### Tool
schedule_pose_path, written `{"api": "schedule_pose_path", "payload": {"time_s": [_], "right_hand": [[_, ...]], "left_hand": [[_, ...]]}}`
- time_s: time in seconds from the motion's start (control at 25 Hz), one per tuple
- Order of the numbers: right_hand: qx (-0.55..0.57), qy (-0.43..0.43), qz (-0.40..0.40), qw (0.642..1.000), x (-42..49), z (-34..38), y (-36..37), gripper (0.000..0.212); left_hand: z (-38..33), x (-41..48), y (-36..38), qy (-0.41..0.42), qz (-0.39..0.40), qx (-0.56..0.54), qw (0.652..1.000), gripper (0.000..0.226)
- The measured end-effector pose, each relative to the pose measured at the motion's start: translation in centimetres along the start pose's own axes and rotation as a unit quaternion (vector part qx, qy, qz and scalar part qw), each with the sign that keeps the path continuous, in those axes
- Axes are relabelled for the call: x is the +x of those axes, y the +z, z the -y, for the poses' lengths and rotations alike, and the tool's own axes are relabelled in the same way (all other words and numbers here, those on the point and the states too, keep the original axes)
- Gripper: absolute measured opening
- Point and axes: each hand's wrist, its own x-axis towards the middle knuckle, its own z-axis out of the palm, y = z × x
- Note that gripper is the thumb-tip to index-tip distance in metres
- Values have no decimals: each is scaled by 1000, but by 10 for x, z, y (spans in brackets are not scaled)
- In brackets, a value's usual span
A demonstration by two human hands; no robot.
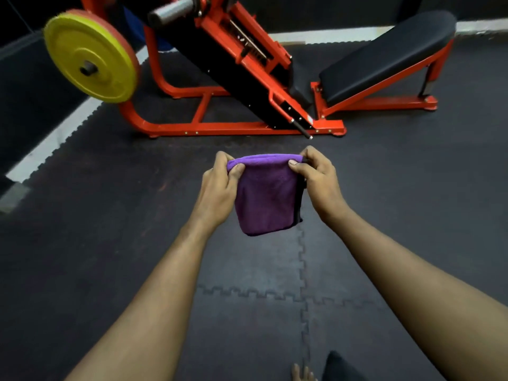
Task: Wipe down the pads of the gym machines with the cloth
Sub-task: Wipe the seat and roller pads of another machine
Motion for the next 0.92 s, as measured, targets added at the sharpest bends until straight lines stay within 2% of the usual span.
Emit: {"api": "schedule_pose_path", "payload": {"time_s": [0.24,0.4,0.48,0.56,0.64,0.84,0.92], "right_hand": [[15,25,-26,999,32,179,-79,25],[38,37,-49,997,36,259,-116,44],[37,24,-70,997,39,281,-128,43],[39,21,-88,995,41,297,-138,28],[38,31,-112,992,43,309,-146,21],[29,41,-190,981,57,322,-170,21],[16,45,-257,965,60,323,-182,23]], "left_hand": [[-171,75,-51,8,21,-33,999,22],[-251,106,-74,39,36,-39,998,19],[-278,120,-77,58,29,-58,996,19],[-295,132,-75,79,22,-70,994,20],[-310,144,-71,100,19,-84,991,19],[-335,191,-45,149,62,-130,978,18],[-343,213,-26,172,103,-143,969,17]]}}
